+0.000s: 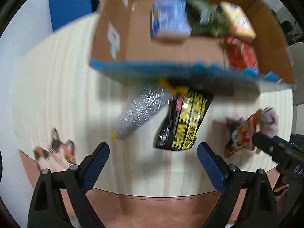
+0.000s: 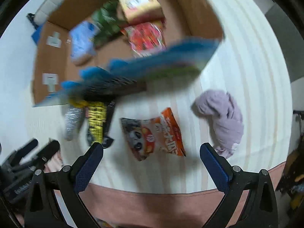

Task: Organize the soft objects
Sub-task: 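Grasp the black shoe wipe pack with left tool while right tool grasps the orange panda bag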

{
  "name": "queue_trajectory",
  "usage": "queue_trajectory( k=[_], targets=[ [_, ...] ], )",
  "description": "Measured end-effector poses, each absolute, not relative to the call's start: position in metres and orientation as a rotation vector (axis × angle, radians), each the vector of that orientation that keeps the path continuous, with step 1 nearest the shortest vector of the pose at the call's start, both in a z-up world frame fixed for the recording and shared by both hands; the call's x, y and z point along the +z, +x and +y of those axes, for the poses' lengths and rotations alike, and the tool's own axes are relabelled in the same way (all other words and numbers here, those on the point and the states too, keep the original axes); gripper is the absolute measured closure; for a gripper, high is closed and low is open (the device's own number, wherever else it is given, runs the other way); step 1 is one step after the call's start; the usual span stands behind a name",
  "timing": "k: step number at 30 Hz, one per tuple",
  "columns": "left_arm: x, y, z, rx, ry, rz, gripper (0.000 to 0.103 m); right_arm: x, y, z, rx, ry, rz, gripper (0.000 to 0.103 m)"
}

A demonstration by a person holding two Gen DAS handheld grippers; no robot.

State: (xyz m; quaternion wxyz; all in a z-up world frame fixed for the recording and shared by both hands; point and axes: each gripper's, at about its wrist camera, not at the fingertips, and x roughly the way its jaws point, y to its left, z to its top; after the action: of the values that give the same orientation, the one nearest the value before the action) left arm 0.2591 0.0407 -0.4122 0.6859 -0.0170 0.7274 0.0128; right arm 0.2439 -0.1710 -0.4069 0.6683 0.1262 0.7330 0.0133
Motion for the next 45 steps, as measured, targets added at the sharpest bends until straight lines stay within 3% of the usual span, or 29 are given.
queue_trajectory(
  k=[7, 11, 14, 17, 20, 28, 35, 43, 45],
  targets=[
    [-0.461, 0.263, 0.031, 0.017, -0.056, 1.700, 0.011, -0.450, 0.245, -0.159, 0.016, 0.258, 1.697, 0.001],
    [-0.482, 0.272, 0.025, -0.010, -0.063, 1.732, 0.012, -0.470, 0.245, -0.155, 0.033, 0.234, 1.765, 0.021],
    [-0.487, 0.275, 0.019, -0.030, -0.048, 1.729, 0.012, -0.475, 0.240, -0.155, 0.061, 0.214, 1.792, 0.030],
    [-0.490, 0.280, 0.012, -0.049, -0.049, 1.718, 0.012, -0.474, 0.235, -0.156, 0.047, 0.177, 1.807, 0.032],
    [-0.498, 0.282, 0.009, -0.058, -0.062, 1.739, 0.042, -0.476, 0.227, -0.160, 0.050, 0.187, 1.822, 0.031],
    [-0.497, 0.261, 0.013, -0.025, -0.090, 1.721, 0.049, -0.479, 0.225, -0.163, 0.053, 0.191, 1.808, 0.028],
    [-0.504, 0.193, 0.028, 0.011, -0.147, 1.776, 0.049, -0.487, 0.194, -0.154, 0.085, 0.153, 1.845, 0.038],
    [-0.531, 0.146, 0.022, 0.018, -0.137, 1.865, 0.046, -0.495, 0.138, -0.152, 0.120, 0.101, 1.904, 0.034],
    [-0.533, 0.150, 0.015, 0.017, -0.125, 1.859, 0.044, -0.494, 0.137, -0.152, 0.098, 0.047, 1.877, 0.014]
  ],
)
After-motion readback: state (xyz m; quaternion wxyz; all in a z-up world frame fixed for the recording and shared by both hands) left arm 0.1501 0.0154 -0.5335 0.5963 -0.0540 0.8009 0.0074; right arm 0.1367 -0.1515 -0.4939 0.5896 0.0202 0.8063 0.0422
